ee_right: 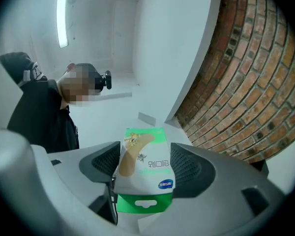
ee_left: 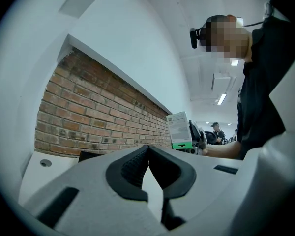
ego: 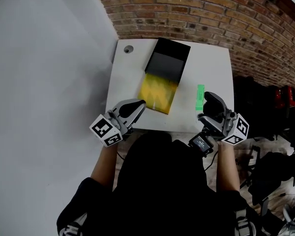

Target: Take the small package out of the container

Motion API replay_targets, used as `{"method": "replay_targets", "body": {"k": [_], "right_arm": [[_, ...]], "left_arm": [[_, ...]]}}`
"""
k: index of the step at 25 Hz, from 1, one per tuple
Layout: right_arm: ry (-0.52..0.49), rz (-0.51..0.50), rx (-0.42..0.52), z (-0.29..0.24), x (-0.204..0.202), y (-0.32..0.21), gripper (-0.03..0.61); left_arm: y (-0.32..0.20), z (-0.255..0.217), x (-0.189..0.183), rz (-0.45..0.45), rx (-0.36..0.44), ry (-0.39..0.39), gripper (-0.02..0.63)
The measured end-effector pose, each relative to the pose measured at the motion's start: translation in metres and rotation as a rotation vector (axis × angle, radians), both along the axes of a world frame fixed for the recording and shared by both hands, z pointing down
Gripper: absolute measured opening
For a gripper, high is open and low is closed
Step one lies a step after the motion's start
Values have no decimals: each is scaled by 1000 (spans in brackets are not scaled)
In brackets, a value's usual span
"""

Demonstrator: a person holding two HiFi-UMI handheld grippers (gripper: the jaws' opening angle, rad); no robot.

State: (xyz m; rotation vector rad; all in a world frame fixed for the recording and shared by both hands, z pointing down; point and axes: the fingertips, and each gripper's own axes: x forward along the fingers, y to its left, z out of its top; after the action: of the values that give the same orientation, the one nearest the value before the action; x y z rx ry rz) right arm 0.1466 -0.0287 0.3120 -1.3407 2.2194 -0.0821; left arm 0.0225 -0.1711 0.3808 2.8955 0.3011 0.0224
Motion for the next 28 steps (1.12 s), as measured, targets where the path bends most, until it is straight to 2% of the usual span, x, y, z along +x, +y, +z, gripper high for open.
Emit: {"method": "replay_targets", "body": {"k": [11, 28], "right_arm": [[-47, -93, 8, 12, -9, 14, 324], [-35, -107, 38, 12, -10, 19, 324]], "left_arm": [[22, 11, -4, -27, -21, -19, 15], [34, 19, 0, -14, -23, -41, 15]]}}
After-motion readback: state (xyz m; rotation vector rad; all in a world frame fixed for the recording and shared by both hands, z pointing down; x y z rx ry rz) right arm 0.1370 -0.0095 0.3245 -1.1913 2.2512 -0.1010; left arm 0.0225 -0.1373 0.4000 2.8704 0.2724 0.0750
